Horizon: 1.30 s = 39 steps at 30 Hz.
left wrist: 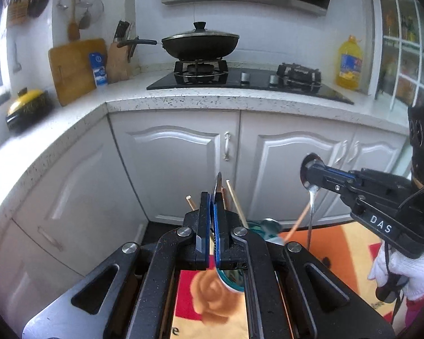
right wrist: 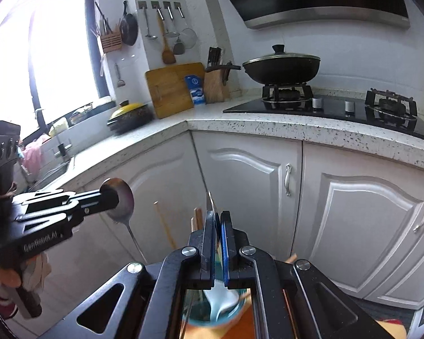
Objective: Organize utensils
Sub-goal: 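Lift both metal spoons over the floral holder and lower them in, then open both tools to release the spoons and pull them back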
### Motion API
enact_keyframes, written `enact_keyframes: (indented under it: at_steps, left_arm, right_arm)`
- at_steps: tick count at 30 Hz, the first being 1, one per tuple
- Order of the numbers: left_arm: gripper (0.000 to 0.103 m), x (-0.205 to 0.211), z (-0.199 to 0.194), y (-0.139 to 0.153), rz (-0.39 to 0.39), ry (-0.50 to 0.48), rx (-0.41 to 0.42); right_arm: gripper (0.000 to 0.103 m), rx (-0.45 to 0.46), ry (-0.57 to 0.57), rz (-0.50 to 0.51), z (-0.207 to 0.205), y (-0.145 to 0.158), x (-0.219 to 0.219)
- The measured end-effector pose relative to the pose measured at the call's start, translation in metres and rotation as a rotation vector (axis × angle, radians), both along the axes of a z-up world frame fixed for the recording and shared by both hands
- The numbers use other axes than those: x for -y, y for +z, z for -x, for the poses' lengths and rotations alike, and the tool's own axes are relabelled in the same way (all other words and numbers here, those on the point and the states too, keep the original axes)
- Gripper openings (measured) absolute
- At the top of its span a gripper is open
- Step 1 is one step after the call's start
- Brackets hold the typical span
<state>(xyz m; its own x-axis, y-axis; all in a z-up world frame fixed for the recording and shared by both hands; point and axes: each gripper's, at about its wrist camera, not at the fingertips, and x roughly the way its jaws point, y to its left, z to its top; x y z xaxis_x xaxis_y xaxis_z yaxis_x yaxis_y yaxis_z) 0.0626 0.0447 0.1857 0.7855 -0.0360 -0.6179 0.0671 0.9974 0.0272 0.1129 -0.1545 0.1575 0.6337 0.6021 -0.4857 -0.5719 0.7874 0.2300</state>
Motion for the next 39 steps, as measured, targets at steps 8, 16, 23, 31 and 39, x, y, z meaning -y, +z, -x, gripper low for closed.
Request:
enact_keyframes:
  at_steps: [8,16,23,31,39]
  left_arm:
    - [0.000,0.002,-0.025,-0.032,-0.050,0.034,-0.029]
    - [0.000,0.008,-0.034,-0.051,-0.074,0.034,-0.047]
    - [0.000,0.014,-0.032,-0.072,-0.070,0.023,-0.092]
    - [0.001,0.016,-0.027,-0.093,-0.020,0.036,-0.160]
    - [0.040,0.015,-0.014,-0.091,0.057,0.041,-0.185]
  right_arm:
    - [0.003,0.052,-0.027,0.070,-0.023,-0.027,-0.031]
    - [0.003,0.080,-0.036,0.085,-0.035,-0.033,-0.036]
    - [0.003,0.043,0.029,0.147,-0.014,-0.058,-0.042]
    - [0.004,-0.076,0.067,0.166,0.001,-0.084,-0.029]
    - [0.028,-0.162,0.059,0.076,0.006,-0.077,0.004]
